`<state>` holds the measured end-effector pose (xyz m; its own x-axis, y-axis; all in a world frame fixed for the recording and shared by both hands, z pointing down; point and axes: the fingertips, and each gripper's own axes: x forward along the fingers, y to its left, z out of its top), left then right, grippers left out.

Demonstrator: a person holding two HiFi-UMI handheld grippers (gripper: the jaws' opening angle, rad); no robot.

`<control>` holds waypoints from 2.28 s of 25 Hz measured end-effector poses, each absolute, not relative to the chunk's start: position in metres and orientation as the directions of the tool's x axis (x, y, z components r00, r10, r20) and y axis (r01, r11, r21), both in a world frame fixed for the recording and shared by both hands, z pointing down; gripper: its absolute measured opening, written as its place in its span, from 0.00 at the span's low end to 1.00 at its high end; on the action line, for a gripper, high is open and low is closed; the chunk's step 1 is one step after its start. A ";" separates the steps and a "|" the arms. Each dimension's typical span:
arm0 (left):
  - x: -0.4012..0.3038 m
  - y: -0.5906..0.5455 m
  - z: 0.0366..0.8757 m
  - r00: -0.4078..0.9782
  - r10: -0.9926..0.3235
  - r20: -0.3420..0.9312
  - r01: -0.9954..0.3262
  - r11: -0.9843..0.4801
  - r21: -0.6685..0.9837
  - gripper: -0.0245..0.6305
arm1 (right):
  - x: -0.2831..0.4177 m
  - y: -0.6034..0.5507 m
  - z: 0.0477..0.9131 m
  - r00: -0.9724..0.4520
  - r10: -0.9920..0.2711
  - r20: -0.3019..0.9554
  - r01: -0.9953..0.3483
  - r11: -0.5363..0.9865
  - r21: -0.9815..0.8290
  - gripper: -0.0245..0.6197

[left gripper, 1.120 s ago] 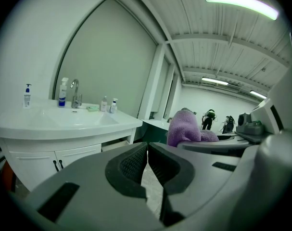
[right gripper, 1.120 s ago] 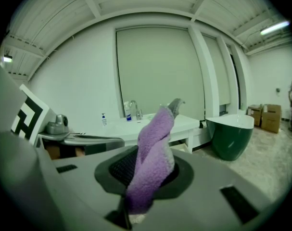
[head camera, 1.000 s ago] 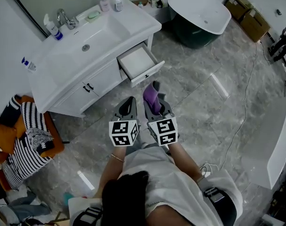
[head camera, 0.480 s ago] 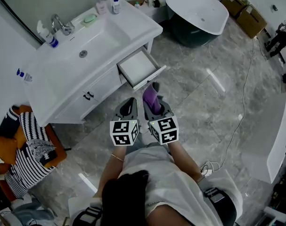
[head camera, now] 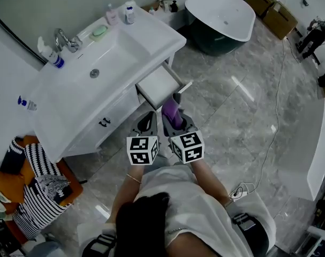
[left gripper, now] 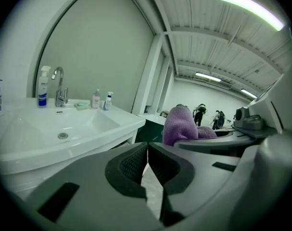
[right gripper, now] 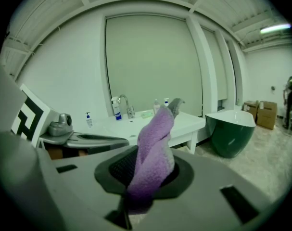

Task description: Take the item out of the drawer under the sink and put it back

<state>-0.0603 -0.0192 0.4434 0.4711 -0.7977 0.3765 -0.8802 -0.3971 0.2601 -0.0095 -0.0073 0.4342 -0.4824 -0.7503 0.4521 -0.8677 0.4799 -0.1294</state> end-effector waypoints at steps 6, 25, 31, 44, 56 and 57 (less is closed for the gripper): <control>-0.068 -0.043 0.439 0.517 -0.778 0.357 -0.855 -0.454 0.249 0.05 | -0.018 -0.029 0.434 -0.449 -0.775 0.444 -0.891 0.429 -0.150 0.17; -0.076 -0.071 0.452 0.516 -0.773 0.368 -0.855 -0.446 0.262 0.05 | -0.014 -0.059 0.441 -0.418 -0.785 0.457 -0.905 0.401 -0.140 0.17; -0.072 -0.086 0.464 0.492 -0.775 0.395 -0.870 -0.422 0.255 0.05 | -0.007 -0.077 0.453 -0.436 -0.771 0.465 -0.898 0.407 -0.166 0.17; -0.053 -0.136 0.498 0.453 -0.760 0.466 -0.891 -0.367 0.267 0.05 | 0.003 -0.138 0.488 -0.467 -0.725 0.506 -0.883 0.414 -0.221 0.17; -0.037 -0.174 0.552 0.406 -0.721 0.561 -0.912 -0.285 0.294 0.05 | 0.019 -0.182 0.538 -0.478 -0.677 0.560 -0.878 0.393 -0.274 0.17; -0.036 -0.176 0.555 0.409 -0.717 0.564 -0.911 -0.287 0.296 0.05 | 0.021 -0.186 0.544 -0.473 -0.675 0.566 -0.881 0.385 -0.276 0.17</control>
